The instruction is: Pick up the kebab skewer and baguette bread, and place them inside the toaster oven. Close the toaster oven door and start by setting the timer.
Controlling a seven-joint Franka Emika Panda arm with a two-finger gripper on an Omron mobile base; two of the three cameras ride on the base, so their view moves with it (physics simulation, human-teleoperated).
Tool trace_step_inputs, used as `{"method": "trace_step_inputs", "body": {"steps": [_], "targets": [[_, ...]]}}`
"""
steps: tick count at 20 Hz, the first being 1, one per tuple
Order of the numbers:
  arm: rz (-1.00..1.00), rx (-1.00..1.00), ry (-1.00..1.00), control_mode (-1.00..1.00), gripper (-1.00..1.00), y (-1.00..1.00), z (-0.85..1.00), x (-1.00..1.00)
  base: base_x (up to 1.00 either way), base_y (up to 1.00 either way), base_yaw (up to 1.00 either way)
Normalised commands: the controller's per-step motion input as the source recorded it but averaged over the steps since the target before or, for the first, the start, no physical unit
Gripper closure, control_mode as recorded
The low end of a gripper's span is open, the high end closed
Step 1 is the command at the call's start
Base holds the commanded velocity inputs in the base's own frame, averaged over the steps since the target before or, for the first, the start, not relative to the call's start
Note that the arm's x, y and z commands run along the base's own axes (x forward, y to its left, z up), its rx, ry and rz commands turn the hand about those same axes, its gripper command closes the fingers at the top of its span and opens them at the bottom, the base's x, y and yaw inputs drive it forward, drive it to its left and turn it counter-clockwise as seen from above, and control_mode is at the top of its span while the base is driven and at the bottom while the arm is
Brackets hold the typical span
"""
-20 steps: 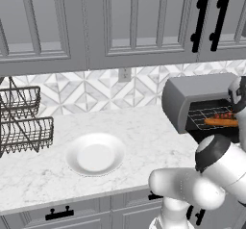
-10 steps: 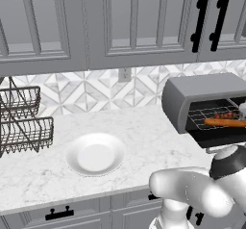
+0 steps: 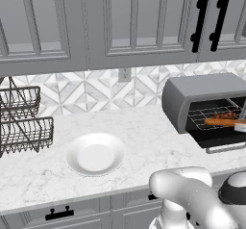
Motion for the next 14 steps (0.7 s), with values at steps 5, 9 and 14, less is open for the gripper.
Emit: {"method": "trace_step_inputs", "body": {"steps": [5,9,14], "targets": [[0.07,-0.25,-0.18,-1.0,-1.0,0.0,0.03,-0.32,0.0,0.0,0.0],[0.02,-0.13,-0.04,-1.0,-1.0,0.03,0.28,-0.39,0.0,0.0,0.0],[0.01,-0.08,-0.22,-1.0,-1.0,0.09,0.34,-0.2,0.0,0.0,0.0]]}}
